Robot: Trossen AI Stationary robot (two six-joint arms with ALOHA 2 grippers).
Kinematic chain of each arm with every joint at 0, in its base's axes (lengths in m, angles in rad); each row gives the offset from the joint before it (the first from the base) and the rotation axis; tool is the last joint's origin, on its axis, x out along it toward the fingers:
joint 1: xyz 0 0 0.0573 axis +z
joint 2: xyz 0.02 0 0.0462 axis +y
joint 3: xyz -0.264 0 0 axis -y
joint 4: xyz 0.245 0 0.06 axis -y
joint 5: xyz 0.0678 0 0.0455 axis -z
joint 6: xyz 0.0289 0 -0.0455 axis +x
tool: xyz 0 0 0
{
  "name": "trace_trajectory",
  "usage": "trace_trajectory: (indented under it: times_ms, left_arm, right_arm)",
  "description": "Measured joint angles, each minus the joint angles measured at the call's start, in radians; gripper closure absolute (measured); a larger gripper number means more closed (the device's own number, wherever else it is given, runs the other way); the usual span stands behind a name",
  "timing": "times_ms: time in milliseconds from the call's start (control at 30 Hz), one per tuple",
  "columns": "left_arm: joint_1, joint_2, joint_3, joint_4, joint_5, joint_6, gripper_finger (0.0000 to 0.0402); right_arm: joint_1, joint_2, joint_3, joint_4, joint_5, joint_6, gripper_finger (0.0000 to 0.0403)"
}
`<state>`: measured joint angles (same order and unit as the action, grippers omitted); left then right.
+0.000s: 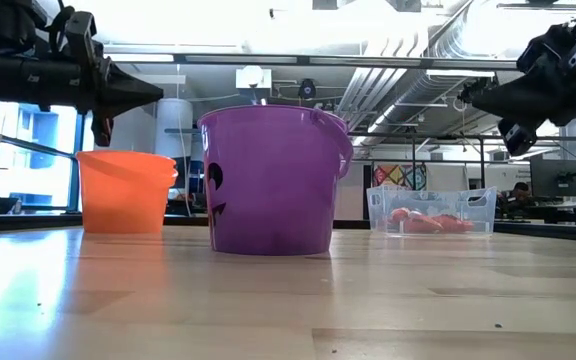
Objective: Sort candy by brand, put in halloween buckets
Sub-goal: Return to Home Position
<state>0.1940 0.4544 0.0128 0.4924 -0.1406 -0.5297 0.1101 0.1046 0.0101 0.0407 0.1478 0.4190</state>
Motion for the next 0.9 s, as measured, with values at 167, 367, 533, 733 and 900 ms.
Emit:
trace_trajectory:
  times_ms: [167,367,533,733,900]
  left_arm:
    - [0.0,-0.002,0.0,-0.001,0.0,0.0,0.0401]
    - [0.0,-0.1,0.0,-0.098,0.0,0.001,0.0401]
    - [0.0,-0.285,0.0,-0.281,0.0,0.0,0.0401]
    - [0.003,-0.433,0.0,-0.46,0.022,0.016,0.0401]
    - [-0.002,-0.451,0.0,-0.472,0.057,0.026,0.0401]
  right_arm:
    - [0.0,0.02,0.0,-0.001,-0.002,-0.085,0.0403]
    - [0.0,0.02,0.0,-0.001,-0.002,-0.083,0.0403]
    - [0.0,0.019,0.0,-0.001,-0.002,-0.08,0.0403]
    - [0.003,-0.082,0.0,0.0,-0.002,-0.08,0.0403]
    - [0.001,-0.104,0.0,0.037,-0.002,-0.08,0.0403]
